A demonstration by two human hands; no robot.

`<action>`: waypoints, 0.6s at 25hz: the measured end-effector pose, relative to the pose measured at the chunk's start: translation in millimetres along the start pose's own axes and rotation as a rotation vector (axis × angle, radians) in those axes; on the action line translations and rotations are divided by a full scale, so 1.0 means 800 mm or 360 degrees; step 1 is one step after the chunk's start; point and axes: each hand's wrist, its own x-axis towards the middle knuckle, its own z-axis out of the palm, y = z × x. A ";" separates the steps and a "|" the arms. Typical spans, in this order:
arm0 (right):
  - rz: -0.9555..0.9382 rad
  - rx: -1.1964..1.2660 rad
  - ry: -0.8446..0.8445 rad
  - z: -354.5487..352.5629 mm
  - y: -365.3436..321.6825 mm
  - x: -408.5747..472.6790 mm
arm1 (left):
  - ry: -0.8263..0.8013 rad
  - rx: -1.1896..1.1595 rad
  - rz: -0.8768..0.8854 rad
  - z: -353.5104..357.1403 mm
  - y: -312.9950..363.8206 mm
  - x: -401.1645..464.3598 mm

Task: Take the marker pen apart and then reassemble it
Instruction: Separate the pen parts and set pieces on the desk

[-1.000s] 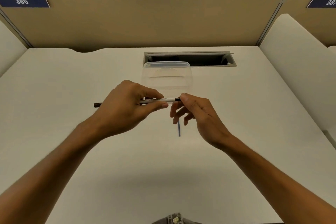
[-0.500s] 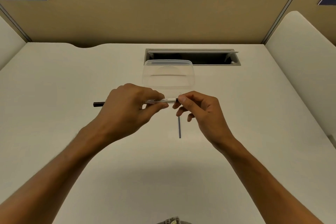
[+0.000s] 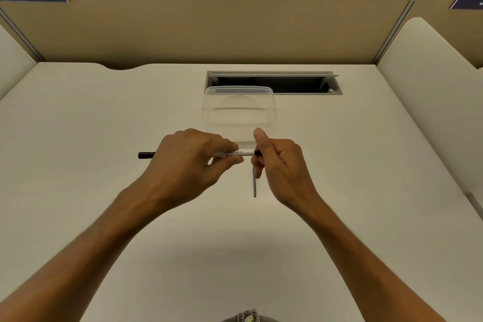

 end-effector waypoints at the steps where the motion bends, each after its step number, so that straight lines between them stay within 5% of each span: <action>1: 0.0023 -0.0019 0.0011 0.002 -0.001 0.000 | 0.0004 0.0020 0.0013 0.000 0.002 -0.002; 10: 0.0049 0.0082 0.0194 0.012 -0.014 0.001 | 0.0183 0.0417 0.0504 0.012 0.021 -0.009; 15: -0.0245 0.0221 0.0254 0.011 -0.017 -0.002 | 0.0093 0.0216 0.0421 0.001 0.029 -0.008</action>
